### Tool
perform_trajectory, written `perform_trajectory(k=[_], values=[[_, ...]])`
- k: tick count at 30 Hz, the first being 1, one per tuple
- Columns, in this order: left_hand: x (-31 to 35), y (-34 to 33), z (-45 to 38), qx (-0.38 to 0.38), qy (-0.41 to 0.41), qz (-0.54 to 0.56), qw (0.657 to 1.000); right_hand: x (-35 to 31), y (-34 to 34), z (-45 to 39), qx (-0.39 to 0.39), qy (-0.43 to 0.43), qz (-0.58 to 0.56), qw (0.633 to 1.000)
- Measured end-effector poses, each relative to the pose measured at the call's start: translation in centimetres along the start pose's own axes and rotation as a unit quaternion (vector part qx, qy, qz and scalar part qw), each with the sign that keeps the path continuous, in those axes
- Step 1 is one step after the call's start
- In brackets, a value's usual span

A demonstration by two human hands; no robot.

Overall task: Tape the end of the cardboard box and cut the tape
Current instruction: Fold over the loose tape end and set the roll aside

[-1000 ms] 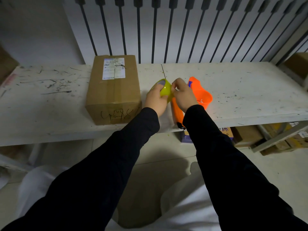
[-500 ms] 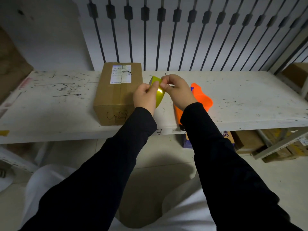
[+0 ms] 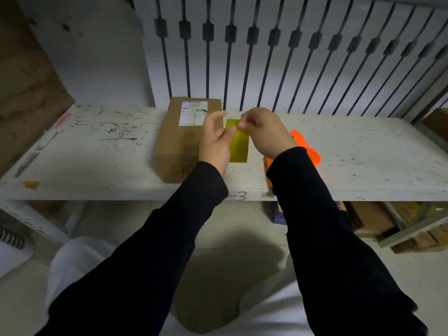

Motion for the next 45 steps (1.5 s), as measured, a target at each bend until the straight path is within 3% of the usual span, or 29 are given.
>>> perform_trajectory(k=[4, 14, 22, 26, 31, 39, 45], values=[[0.4, 1.1, 0.1, -0.018, -0.027, -0.024, 0.999, -0.3, -0.7, 0.2, -0.014, 0.015, -0.02, 1.0], [0.9, 2.8, -0.5, 0.016, 0.018, -0.004, 1.0, -0.2, -2.5, 0.3, 0.035, 0.023, -0.095, 0.995], [0.7, 3.2, -0.7, 0.035, 0.005, -0.016, 0.999, -0.6, -3.0, -0.2, 0.048, 0.045, -0.073, 0.995], [0.8, 3.5, -0.5, -0.005, 0.01, 0.001, 1.0, -0.6, -3.6, -0.2, 0.074, 0.05, -0.067, 0.994], [0.2, 4.2, -0.2, -0.038, 0.082, 0.027, 0.996, -0.4, -4.3, 0.0, 0.082, 0.069, -0.014, 0.994], [0.6, 4.7, -0.2, -0.042, 0.075, 0.012, 0.996, -0.6, -5.0, 0.4, 0.111, 0.114, 0.026, 0.987], [-0.1, 5.2, -0.3, -0.026, 0.053, -0.021, 0.998, -0.6, -4.7, 0.0, 0.032, 0.091, -0.045, 0.994]])
Point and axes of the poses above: each hand's wrist, its own z-axis away from the middle knuckle, its own y-axis out of the back of the hand, x = y × z, the point moved 1 cm from there along -z, towards the middle knuckle, and after that the axes turned 1 degree about -y, right-handed, at the moved point
